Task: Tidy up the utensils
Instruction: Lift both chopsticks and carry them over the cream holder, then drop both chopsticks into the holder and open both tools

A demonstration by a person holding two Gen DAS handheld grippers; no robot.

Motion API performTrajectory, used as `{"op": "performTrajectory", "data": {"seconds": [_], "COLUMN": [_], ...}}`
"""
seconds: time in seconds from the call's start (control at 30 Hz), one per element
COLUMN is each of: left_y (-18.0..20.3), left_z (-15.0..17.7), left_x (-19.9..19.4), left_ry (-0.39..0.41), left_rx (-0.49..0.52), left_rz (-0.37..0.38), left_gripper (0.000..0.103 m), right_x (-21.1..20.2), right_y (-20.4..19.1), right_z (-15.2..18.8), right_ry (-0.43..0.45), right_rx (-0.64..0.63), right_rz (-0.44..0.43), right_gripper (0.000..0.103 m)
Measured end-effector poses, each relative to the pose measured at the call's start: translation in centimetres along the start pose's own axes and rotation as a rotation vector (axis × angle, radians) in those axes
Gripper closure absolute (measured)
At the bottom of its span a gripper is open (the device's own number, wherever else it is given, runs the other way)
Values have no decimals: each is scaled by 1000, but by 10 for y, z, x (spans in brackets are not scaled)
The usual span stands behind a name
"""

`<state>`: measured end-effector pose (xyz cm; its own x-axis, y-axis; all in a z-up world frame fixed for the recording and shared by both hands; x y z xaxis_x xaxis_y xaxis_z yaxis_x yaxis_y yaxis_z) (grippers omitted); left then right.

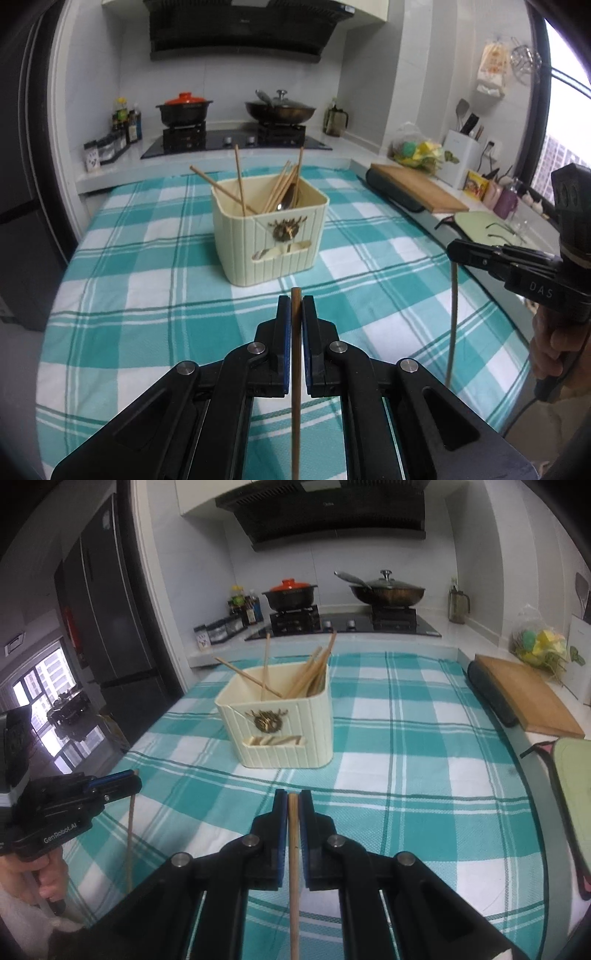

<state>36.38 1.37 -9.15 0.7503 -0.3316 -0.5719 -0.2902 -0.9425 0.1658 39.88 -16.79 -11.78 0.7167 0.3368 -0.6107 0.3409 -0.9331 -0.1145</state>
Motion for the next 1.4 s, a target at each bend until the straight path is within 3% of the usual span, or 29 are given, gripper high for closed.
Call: {"op": "performTrajectory", "data": {"seconds": [0.2,0.37,0.57,0.8,1.17,1.3,1.4], "left_y": [15,19,17,6,-41,-55,-66], "left_z": [-21,-37,-60,-122,-235,-240,-227], "left_x": [-38,-54,-61,-65,-2,43,79], "left_ry": [99,152,172,232,305,254,184], "left_rx": [3,5,-6,10,-27,-38,-43], "left_rz": [41,41,64,52,-35,-59,-71], "left_gripper": [99,99,99,99,99,99,99], "right_x": [-62,-88,-92,-85,-45,-7,34], "right_y": [-23,-38,-41,-37,-53,-51,-41], "right_z": [-15,-28,-46,-91,-205,-227,-232], "right_ry": [150,248,297,340,505,502,436], "right_rx": [-33,-55,-49,-32,-128,-132,-104], "right_rz": [-4,19,29,24,78,63,34], "right_gripper": [97,97,97,97,97,97,97]}}
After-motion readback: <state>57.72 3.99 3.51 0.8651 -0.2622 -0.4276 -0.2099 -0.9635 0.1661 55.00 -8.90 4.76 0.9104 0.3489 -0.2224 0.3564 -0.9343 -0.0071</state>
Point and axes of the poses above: each gripper's, at about its wrist camera, not at the fingertips, and x roughly the way its jaws point, y to its right, z to its underside, the point moved 6 cm from there along x, roughly the way its jaws point, and after that the axes turned 3 degrees about z, right-handed, at the moved point
